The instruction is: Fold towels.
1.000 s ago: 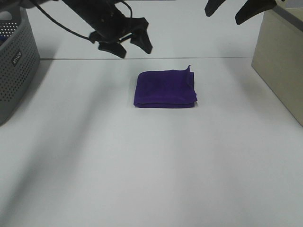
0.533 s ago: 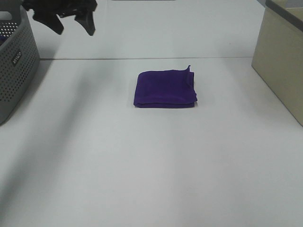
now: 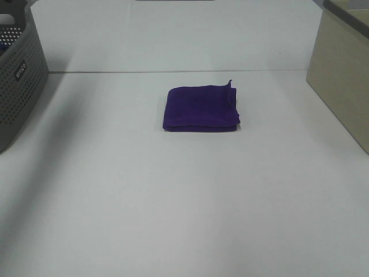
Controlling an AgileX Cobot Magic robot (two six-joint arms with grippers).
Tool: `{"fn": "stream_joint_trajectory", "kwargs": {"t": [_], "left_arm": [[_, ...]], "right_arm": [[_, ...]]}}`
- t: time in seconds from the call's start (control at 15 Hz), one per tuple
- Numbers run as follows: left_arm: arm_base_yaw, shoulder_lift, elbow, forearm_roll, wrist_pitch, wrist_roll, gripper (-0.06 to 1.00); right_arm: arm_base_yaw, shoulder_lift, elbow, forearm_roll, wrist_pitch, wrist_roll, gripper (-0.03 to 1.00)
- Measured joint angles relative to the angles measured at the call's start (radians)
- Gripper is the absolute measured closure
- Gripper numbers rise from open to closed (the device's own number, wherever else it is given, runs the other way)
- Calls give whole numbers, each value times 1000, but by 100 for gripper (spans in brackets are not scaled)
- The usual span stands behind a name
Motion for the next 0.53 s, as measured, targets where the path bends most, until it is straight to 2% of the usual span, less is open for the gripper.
{"fn": "stream_joint_trajectory", "kwargs": {"t": [0.13, 0.27, 0.53], "left_arm": [[0, -239, 252, 28, -20, 0, 18], [2, -507, 561, 56, -130, 0, 18], [3, -881, 922, 61, -235, 0, 18]], "right_arm": [[0, -156, 105, -3, 0, 17, 18], [0, -344, 242, -4, 1, 17, 18], [0, -626, 430, -5, 2, 18, 18]]}}
